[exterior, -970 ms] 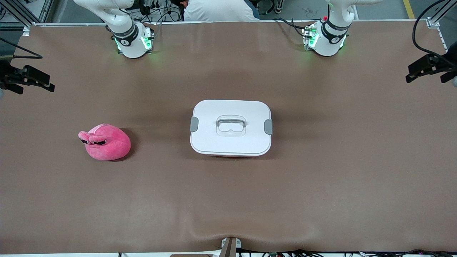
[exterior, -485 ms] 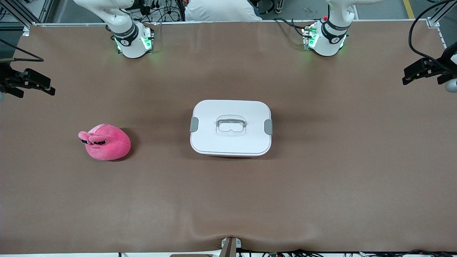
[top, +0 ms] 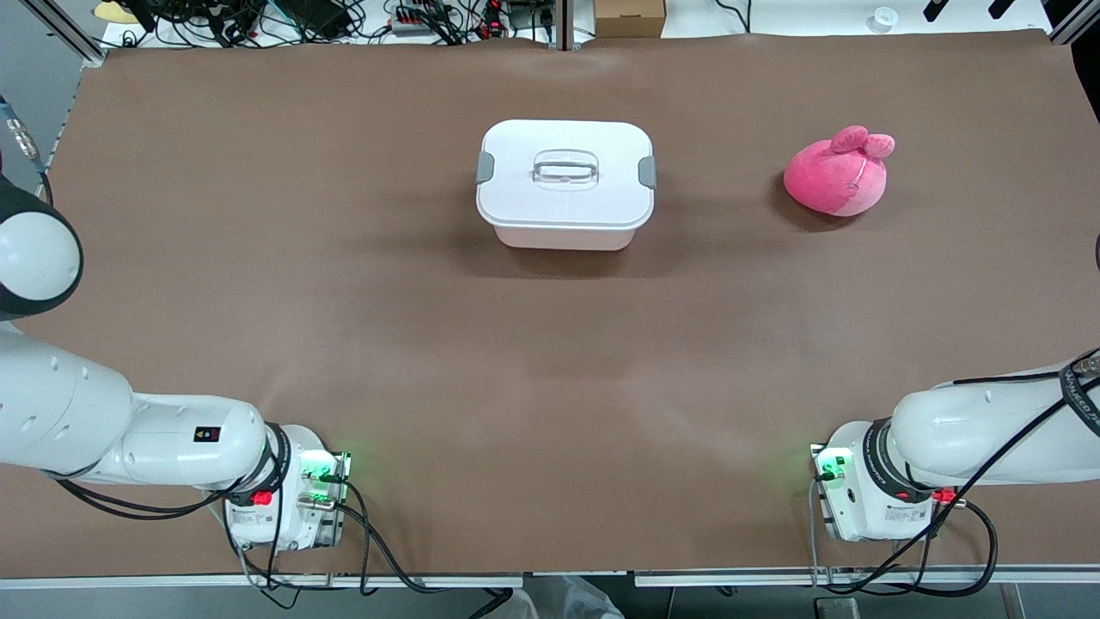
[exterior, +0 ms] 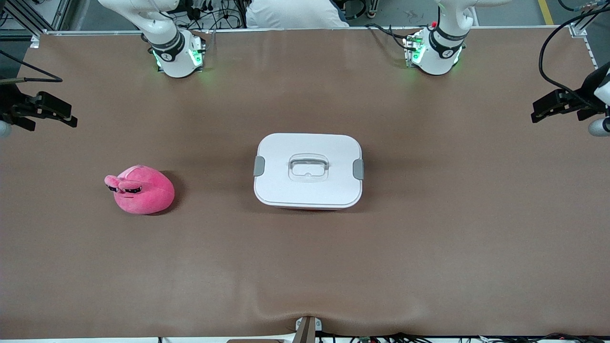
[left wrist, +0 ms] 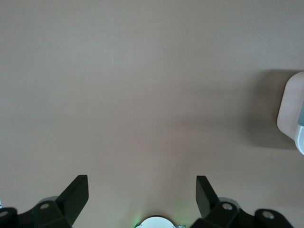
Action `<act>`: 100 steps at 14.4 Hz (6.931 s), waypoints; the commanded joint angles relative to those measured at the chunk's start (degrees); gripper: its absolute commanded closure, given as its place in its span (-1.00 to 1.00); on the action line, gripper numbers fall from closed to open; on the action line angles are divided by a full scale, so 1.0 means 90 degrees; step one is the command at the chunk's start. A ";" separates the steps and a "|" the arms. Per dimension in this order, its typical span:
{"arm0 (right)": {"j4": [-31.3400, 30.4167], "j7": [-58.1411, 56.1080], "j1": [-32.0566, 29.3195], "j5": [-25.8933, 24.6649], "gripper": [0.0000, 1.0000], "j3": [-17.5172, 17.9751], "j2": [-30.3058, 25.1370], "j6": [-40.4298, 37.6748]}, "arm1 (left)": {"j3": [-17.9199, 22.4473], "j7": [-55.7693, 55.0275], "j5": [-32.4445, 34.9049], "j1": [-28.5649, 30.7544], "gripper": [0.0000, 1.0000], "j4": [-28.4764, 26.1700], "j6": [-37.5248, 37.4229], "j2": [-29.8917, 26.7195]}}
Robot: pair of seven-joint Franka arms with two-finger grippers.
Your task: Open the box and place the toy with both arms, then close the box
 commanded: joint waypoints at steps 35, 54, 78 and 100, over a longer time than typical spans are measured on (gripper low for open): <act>-0.1979 -0.1504 0.1614 0.0001 -1.00 0.0003 -0.0067 0.0776 | -0.1413 -0.9558 -0.0787 -0.0949 -1.00 0.0228 0.1410 0.1198; -0.3288 -0.2403 0.1643 0.0001 -1.00 -0.0007 -0.0115 0.2407 | -0.1374 -1.3132 -0.0397 -0.2579 -1.00 0.0218 0.2944 0.2194; -0.3923 -0.4952 0.1663 -0.0009 -1.00 0.0002 -0.0028 0.3490 | -0.1325 -1.5321 0.0883 -0.4015 -1.00 0.0384 0.3862 0.3327; -0.3592 -0.9112 0.0403 -0.1073 -1.00 -0.0027 0.1241 0.5268 | -0.1315 -1.5937 0.1537 -0.4172 -0.39 0.0257 0.4213 0.3561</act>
